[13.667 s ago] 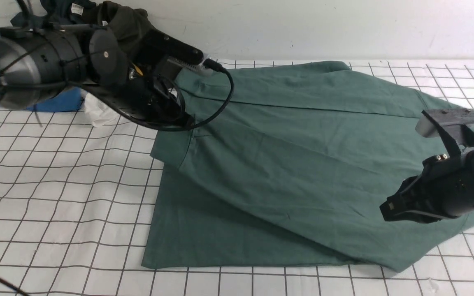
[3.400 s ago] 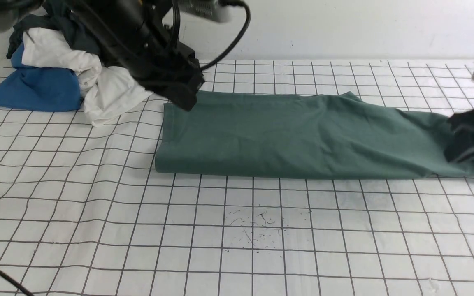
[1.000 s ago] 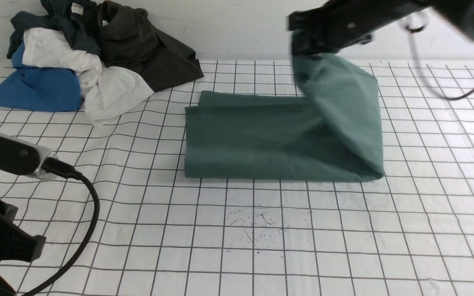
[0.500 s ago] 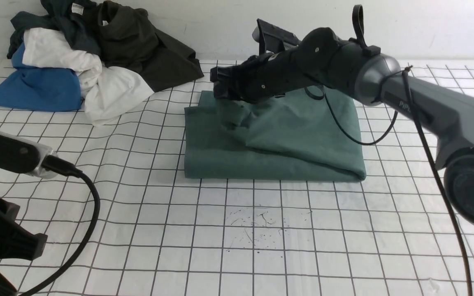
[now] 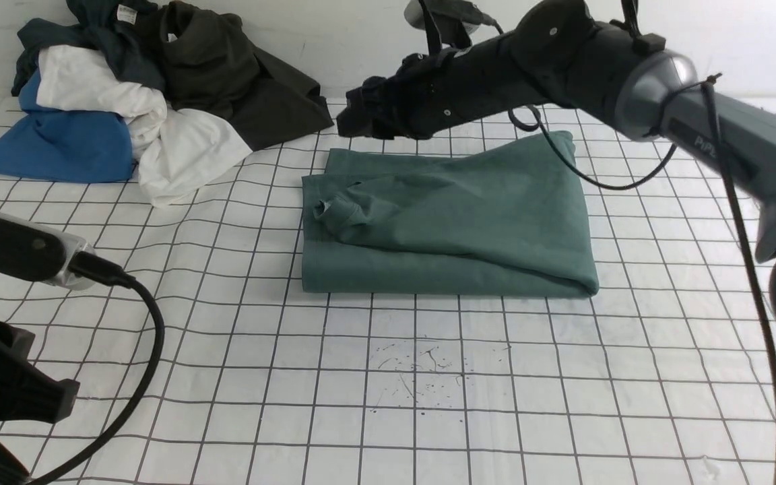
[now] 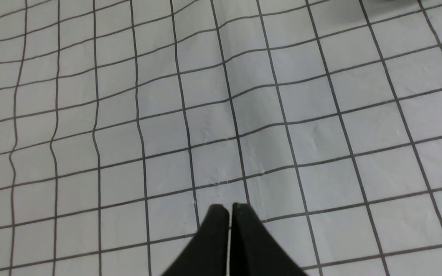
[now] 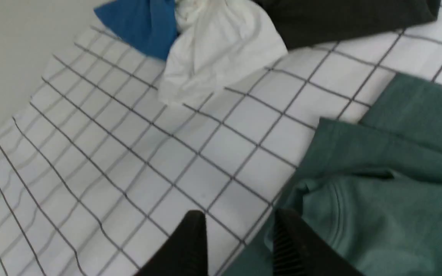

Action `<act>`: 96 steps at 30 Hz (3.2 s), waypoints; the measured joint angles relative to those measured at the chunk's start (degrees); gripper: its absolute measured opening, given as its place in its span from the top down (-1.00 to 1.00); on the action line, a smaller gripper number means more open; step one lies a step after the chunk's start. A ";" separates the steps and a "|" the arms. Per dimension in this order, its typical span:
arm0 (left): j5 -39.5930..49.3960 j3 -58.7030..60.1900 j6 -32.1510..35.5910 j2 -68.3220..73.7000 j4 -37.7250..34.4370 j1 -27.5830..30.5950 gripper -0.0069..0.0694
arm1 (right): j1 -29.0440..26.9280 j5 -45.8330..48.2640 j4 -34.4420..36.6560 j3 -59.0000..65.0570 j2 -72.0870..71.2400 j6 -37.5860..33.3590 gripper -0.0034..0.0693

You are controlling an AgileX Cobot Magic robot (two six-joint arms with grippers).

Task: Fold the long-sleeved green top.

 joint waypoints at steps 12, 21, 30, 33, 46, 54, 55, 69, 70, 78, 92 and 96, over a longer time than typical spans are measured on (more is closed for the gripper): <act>-0.22 0.02 0.57 -0.98 -2.15 0.00 0.84 | 3.96 16.59 -34.45 0.54 -2.12 5.09 0.94; -3.49 -15.79 15.72 21.98 -27.55 0.00 0.84 | -10.90 17.68 -29.60 0.43 -8.27 7.72 0.94; -2.58 -46.67 35.14 53.60 -45.05 0.00 0.84 | -18.66 10.84 -5.03 0.48 3.76 -3.23 0.94; -0.10 -59.55 39.61 67.99 -47.25 0.00 0.84 | -18.15 -0.90 -0.81 0.48 6.99 -11.96 0.94; 3.22 -72.83 31.58 83.60 -30.59 -0.20 0.84 | -21.84 -15.43 0.70 0.48 13.10 -15.55 0.94; 9.28 -72.83 22.80 66.68 -16.54 -0.02 0.84 | -23.99 -5.36 -1.54 -0.30 2.90 -15.33 0.94; 10.17 -72.83 22.53 63.95 -16.54 -0.02 0.84 | -24.08 -3.60 -2.11 -0.62 1.41 -15.33 0.94; 0.63 -35.06 22.02 10.41 -17.49 -0.02 0.83 | -23.46 14.85 -11.70 1.49 -30.18 -9.70 0.94; -1.95 -28.64 22.02 3.89 -17.49 -0.02 0.83 | -22.73 14.00 -12.69 2.57 -33.08 -8.86 0.94; -6.54 0.74 20.35 -22.09 -15.66 -0.02 0.83 | -17.06 7.59 -27.66 15.86 -46.28 -1.26 0.94; -12.83 21.08 14.92 -45.69 -14.54 -0.02 0.83 | -15.51 -3.40 -38.77 58.74 -78.37 10.67 0.94; -14.53 21.08 14.50 -45.76 -14.59 -0.02 0.83 | -15.51 -7.62 -35.84 74.85 -94.54 10.78 0.94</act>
